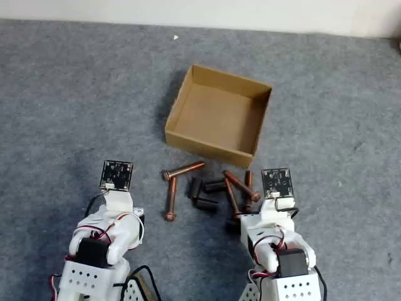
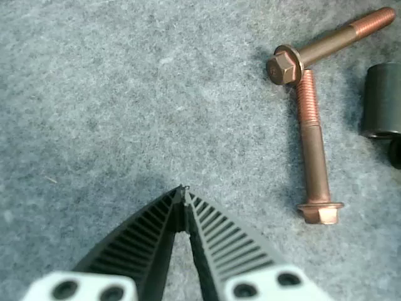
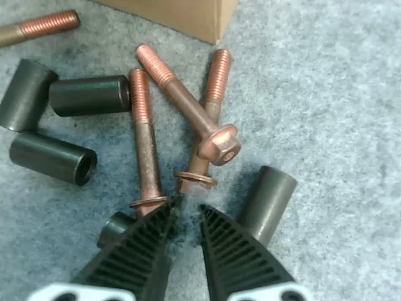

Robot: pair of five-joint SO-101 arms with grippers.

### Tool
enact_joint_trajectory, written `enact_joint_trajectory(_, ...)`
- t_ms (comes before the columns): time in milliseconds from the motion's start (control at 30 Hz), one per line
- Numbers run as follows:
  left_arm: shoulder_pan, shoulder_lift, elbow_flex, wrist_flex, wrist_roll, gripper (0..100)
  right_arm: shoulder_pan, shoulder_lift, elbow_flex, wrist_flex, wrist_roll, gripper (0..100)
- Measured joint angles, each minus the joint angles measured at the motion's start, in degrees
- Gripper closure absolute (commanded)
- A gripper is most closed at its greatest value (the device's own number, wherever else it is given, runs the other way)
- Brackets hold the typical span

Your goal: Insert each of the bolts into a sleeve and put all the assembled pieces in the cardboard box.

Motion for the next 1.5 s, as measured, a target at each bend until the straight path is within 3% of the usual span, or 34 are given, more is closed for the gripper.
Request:
enact_joint_trajectory(1367, -2.2, 0.0, -1.9, 0.0, 0.0, 99, -1.9, 0.0, 0.0, 0.0, 0.0, 98.9)
enact_joint_trajectory(1500, -2.2, -0.1, -4.7, 0.0, -1.8, 99, 3.5, 0.0, 0.0, -0.1, 0.0, 98.9)
